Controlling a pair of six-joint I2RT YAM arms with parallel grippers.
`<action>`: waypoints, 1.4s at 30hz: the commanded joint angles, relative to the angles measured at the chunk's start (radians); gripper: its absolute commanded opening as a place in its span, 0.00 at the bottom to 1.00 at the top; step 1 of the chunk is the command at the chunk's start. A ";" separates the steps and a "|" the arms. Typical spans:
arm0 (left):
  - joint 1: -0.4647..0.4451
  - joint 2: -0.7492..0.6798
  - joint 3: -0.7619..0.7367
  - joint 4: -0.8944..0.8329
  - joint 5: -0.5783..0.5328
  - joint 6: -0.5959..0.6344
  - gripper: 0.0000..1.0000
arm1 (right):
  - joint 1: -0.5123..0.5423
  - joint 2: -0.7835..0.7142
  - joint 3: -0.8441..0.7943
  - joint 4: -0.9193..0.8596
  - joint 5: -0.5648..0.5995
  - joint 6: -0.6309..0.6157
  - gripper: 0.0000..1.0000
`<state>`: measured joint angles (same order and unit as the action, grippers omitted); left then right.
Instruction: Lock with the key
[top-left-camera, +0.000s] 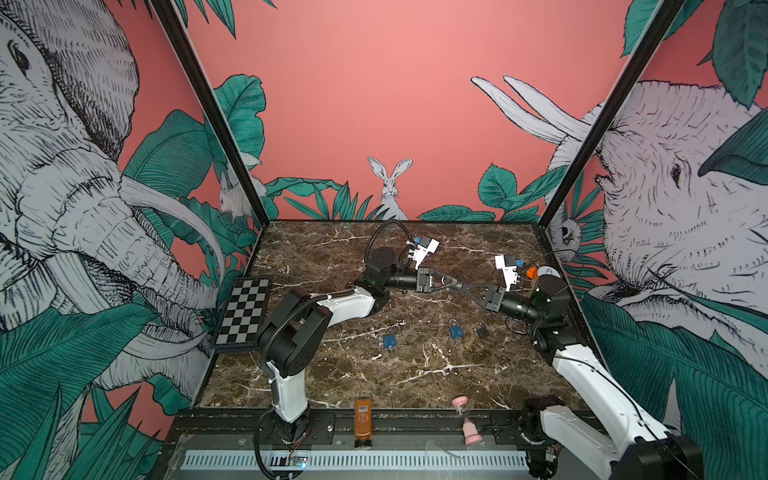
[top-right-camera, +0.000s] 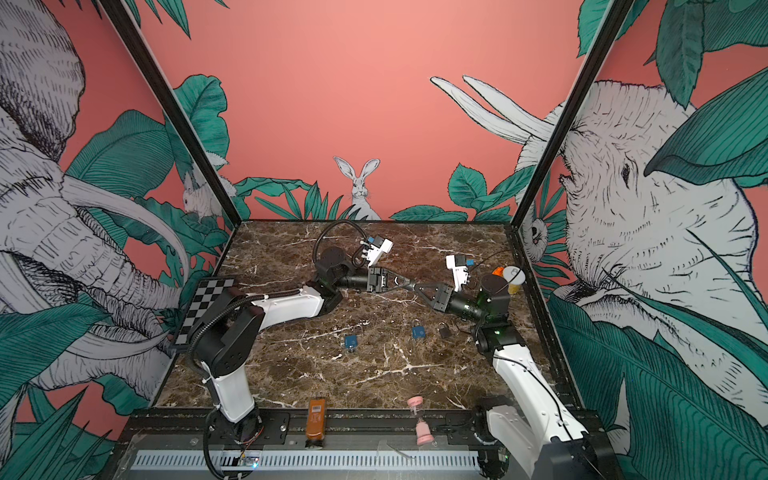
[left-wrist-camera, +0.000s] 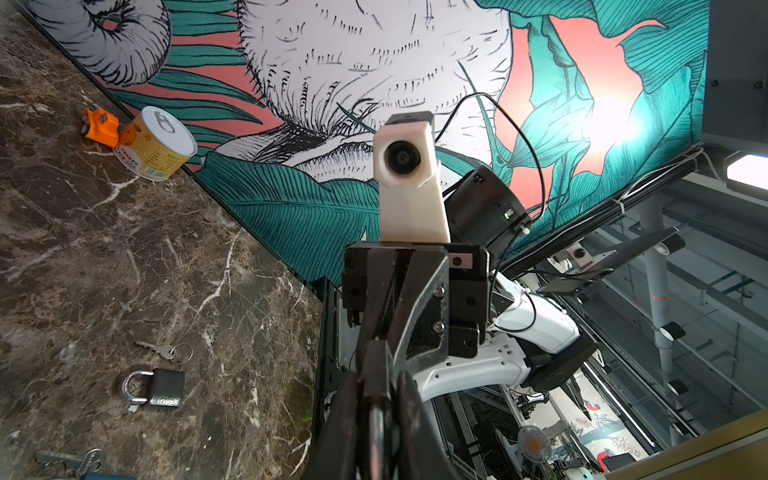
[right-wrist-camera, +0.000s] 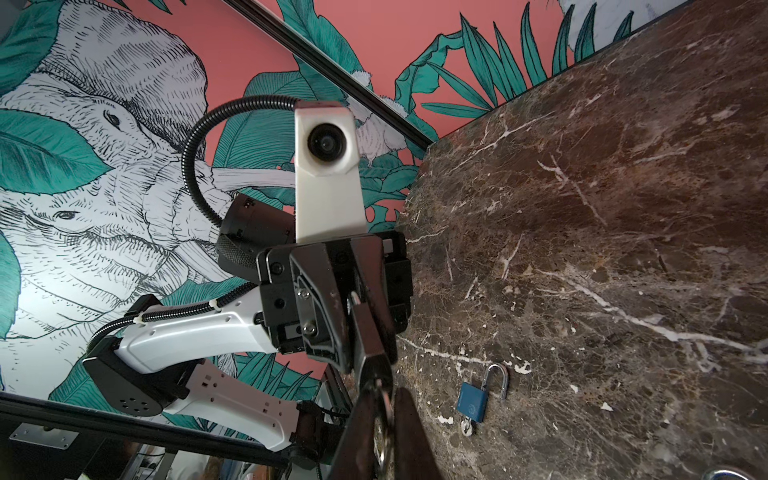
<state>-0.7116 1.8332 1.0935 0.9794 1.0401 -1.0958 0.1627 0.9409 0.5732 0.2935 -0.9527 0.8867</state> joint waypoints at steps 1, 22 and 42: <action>0.004 -0.025 0.013 0.054 0.014 0.009 0.00 | -0.006 0.005 -0.012 0.081 -0.005 0.012 0.07; 0.069 0.056 -0.007 0.409 0.000 -0.271 0.00 | -0.016 -0.106 -0.059 0.041 -0.030 -0.100 0.00; -0.019 0.082 0.283 -1.718 -0.379 1.253 0.00 | 0.104 -0.085 -0.206 -0.160 0.482 -0.098 0.00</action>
<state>-0.7044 1.8881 1.3666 -0.4583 0.6254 -0.0780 0.2173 0.8425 0.3908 0.1066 -0.6140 0.7856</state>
